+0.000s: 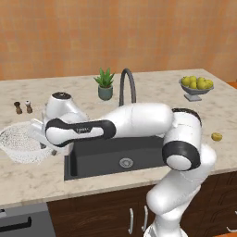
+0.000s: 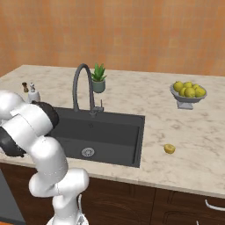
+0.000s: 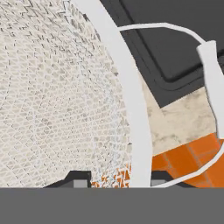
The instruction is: Put the colander in the sink, put the kiwi in the colander, and turn on the sink faucet and pour water over the colander.
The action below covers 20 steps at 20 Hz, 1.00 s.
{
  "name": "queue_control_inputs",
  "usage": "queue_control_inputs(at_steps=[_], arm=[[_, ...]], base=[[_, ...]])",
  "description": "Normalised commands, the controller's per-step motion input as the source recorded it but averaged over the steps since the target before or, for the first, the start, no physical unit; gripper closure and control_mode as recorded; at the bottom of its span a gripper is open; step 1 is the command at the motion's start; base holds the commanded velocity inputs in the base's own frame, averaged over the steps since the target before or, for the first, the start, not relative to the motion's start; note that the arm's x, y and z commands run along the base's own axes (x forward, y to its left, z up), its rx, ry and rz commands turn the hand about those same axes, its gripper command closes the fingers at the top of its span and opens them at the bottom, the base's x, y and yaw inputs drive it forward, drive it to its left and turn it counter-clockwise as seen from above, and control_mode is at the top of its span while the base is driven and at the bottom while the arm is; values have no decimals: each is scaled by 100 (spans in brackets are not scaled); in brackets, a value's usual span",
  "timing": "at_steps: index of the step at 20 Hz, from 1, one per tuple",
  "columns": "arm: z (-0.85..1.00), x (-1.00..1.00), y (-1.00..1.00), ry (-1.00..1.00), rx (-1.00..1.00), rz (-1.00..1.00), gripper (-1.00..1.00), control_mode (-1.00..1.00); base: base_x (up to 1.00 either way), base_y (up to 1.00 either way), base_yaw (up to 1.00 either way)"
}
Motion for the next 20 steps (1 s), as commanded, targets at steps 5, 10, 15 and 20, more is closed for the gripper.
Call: queue_control_inputs(at_steps=[5, 10, 15, 20], arm=[[47, -37, -74, 0, 8, -3, 100, -100], [42, -45, -82, 0, 10, 0, 100, -100], [38, -47, -82, 0, 9, 0, 100, -100], [41, -36, -73, 5, 1, 1, 100, -100]], base=[[0, 0, 0], [0, 0, 0], [0, 0, 0], [0, 0, 0]])
